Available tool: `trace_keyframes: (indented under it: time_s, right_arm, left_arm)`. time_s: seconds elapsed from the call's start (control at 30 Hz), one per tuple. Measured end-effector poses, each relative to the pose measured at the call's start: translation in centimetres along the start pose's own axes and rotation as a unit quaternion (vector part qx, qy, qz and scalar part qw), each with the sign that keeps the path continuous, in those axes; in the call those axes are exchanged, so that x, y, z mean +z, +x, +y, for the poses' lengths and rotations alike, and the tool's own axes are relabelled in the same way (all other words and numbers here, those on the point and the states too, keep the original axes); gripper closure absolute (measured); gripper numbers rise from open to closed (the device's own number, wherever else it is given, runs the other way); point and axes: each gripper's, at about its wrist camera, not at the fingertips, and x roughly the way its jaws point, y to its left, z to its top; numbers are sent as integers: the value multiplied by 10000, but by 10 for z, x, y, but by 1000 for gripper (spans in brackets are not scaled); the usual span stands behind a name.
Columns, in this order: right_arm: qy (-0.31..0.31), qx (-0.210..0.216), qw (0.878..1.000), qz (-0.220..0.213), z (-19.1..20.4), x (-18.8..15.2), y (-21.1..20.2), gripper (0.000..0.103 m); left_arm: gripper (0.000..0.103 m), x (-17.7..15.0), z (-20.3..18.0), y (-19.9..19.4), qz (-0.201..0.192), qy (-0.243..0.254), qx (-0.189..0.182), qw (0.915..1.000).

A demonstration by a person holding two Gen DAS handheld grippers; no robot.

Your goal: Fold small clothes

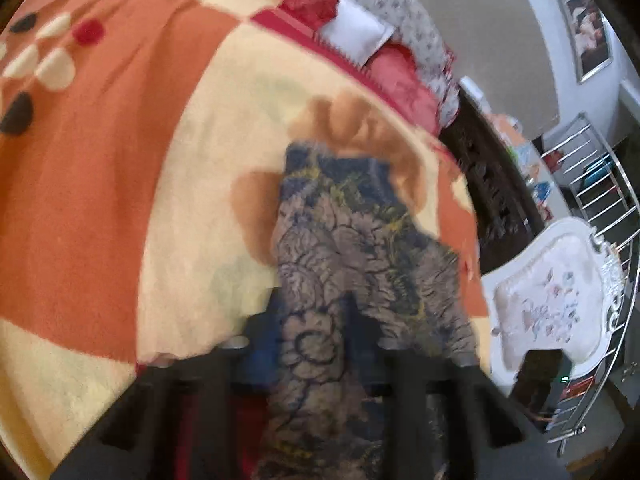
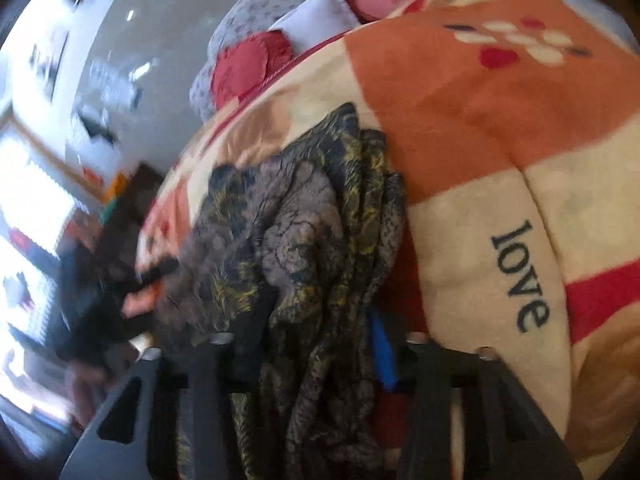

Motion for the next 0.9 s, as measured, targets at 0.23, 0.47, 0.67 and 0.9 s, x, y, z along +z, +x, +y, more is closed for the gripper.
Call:
trace_keyframes:
  time_s: [0.23,0.47,0.67,0.9]
  right_arm:
    - [-715,-540,9957,-251,40,-4,-22,74]
    - [-1288,-254,9906,-396,106,30,-31,74]
    - [-1295,44,9913,-247,135,45,12,74]
    - [-822,-466,9951,306,88,30,77,72]
  left_arm:
    - [87,-8,-17,-31,-467,534,134,9974]
    - [86,32,-5,-98,-1016,548,113,9932]
    - [85,58,29,-111,-1040,394,432,9929]
    - [75,42,55,-46,-352,424,925,9942]
